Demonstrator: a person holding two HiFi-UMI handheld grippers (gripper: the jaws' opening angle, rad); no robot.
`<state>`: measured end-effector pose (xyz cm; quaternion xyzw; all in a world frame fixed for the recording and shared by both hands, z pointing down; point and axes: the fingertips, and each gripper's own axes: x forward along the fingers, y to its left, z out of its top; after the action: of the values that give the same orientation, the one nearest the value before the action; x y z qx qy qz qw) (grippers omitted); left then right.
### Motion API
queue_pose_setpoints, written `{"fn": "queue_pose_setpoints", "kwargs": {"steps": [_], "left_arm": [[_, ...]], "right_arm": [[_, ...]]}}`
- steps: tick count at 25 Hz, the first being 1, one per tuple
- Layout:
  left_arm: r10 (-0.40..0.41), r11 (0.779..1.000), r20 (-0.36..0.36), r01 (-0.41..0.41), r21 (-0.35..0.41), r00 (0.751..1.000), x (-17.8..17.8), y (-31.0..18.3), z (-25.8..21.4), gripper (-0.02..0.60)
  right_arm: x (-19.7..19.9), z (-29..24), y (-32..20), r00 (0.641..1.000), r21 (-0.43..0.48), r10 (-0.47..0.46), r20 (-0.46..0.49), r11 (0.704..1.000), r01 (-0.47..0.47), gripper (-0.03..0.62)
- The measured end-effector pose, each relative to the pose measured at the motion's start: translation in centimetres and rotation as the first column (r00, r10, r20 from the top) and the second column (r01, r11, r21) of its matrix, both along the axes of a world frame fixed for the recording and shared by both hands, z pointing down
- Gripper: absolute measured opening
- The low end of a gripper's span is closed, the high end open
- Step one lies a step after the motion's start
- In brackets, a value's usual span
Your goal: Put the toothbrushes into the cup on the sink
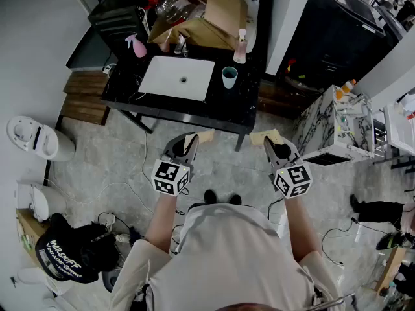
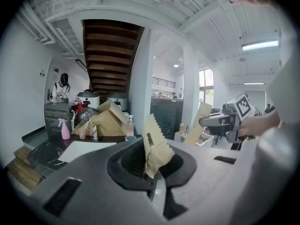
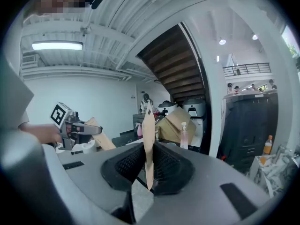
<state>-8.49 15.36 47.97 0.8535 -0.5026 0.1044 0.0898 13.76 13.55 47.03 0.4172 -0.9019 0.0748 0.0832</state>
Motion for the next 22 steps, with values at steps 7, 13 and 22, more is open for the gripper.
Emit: {"fn": "queue_pose_setpoints", "kwargs": {"steps": [7, 13, 22], "left_arm": [[0.007, 1.0, -0.002, -0.007, -0.004, 1.0, -0.5, 0.1, 0.2, 0.034], [0.011, 1.0, -0.002, -0.011, -0.005, 1.0, -0.7, 0.4, 0.4, 0.034], [0.027, 1.0, -0.009, -0.027, -0.008, 1.0, -1.3, 0.8, 0.5, 0.034]], "right_arm": [[-0.7, 0.0, 0.4, 1.0, 0.0, 0.002, -0.005, 1.0, -0.002, 0.071], [-1.1, 0.1, 0.9, 1.0, 0.001, 0.0, -0.008, 1.0, 0.0, 0.071], [-1.5, 0.0, 1.2, 0.999, -0.019, 0.042, 0.02, 0.999, -0.041, 0.071]]}}
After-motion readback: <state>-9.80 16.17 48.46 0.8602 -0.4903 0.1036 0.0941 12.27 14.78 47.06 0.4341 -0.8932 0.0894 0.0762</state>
